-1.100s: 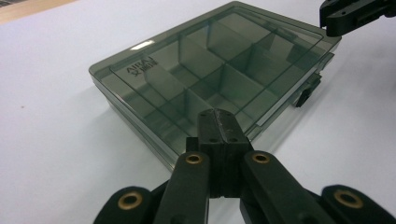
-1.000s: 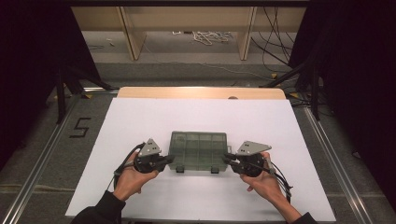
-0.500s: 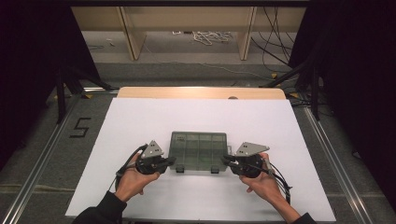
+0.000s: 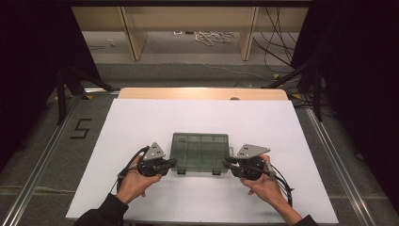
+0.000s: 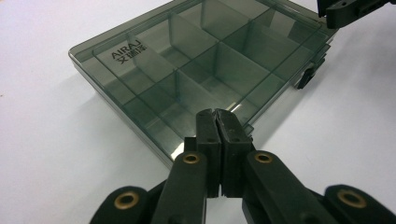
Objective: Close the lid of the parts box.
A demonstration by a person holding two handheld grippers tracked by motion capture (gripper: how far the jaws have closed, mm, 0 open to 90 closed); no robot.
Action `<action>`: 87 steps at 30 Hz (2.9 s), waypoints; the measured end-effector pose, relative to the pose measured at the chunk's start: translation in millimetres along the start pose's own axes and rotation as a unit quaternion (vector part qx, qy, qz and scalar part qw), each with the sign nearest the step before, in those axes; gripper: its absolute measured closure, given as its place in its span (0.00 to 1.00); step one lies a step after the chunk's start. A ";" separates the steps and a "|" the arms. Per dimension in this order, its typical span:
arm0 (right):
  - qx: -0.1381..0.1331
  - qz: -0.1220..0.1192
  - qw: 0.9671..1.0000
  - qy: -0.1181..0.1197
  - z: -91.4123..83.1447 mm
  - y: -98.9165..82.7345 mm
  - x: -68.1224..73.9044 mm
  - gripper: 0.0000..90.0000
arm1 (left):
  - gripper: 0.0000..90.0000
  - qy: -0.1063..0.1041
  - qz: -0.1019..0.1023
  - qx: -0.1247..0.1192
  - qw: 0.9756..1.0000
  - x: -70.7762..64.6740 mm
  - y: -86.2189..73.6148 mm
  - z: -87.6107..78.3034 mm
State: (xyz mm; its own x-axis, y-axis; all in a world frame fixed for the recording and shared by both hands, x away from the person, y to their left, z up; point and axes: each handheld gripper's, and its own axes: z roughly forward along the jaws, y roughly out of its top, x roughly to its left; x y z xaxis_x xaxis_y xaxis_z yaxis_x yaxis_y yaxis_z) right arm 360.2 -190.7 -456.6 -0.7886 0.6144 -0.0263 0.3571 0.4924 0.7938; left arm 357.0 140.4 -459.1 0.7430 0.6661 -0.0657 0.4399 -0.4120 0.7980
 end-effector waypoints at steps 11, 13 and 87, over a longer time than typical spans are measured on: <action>-0.003 0.017 1.000 -0.014 -1.6 0.7 -3.1 0.65 | 0.90 -0.008 -0.005 -0.009 1.000 1.1 0.4 0.0; -0.005 0.027 0.999 -0.017 -2.5 0.8 -4.8 0.58 | 0.89 -0.009 -0.006 -0.017 1.000 1.3 1.1 -0.8; -0.134 0.100 0.985 -0.050 -64.3 -8.2 8.5 0.20 | 0.32 -0.006 0.007 -0.190 0.982 -10.4 -8.0 -60.1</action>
State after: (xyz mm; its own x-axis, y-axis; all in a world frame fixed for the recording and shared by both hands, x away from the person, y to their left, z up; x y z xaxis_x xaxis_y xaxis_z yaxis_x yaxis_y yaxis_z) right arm 318.4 -229.2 -424.2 -0.6589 0.7459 0.0974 0.3438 0.1834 0.9210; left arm 315.4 174.2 -428.7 0.7546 0.6536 -0.0579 0.2108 -0.1580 0.9647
